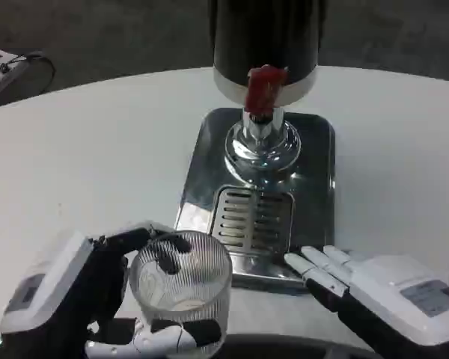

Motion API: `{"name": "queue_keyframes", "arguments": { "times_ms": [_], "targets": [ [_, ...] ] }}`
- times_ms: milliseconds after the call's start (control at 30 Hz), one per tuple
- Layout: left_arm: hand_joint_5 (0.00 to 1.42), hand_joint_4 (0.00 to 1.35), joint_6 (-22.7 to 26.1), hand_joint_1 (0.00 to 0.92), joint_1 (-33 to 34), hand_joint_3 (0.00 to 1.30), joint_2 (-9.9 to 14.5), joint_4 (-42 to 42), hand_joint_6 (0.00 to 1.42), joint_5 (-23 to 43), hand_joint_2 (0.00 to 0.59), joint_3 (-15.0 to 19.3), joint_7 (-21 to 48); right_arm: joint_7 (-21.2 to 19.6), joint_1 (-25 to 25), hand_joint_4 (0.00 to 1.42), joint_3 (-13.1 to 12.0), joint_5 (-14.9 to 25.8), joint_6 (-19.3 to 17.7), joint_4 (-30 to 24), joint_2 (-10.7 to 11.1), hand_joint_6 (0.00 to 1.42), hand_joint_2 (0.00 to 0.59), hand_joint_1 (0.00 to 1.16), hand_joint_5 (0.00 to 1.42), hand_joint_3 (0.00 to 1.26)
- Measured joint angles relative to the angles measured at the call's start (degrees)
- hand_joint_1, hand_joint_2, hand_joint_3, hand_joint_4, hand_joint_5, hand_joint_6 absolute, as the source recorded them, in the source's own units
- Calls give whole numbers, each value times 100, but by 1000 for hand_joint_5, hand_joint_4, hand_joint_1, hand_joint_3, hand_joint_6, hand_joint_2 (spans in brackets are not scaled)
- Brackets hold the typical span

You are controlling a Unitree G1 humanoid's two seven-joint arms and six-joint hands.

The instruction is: Grasp the cup under the faucet to collect the drink, then remove the cup.

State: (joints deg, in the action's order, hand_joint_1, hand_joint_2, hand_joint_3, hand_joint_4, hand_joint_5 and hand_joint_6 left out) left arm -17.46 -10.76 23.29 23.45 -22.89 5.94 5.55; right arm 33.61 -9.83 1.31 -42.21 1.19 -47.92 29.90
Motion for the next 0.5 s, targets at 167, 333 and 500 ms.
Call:
{"name": "queue_keyframes", "arguments": {
  "times_ms": [167,333,500],
  "targets": [
    [1364,1163,0,458,31,1068,0,-63,1424,0,0,-3,0,5,6,0,0,0,2,0,0,33,397,380,0,35],
    [1364,1163,0,458,53,1068,0,-64,1424,0,0,-9,0,17,20,0,0,1,3,1,0,32,397,379,0,35],
    [1364,1163,0,458,52,1068,-3,-64,1424,-1,0,-16,0,17,19,0,-36,41,11,1,-9,32,397,379,0,35]
  ]
}}
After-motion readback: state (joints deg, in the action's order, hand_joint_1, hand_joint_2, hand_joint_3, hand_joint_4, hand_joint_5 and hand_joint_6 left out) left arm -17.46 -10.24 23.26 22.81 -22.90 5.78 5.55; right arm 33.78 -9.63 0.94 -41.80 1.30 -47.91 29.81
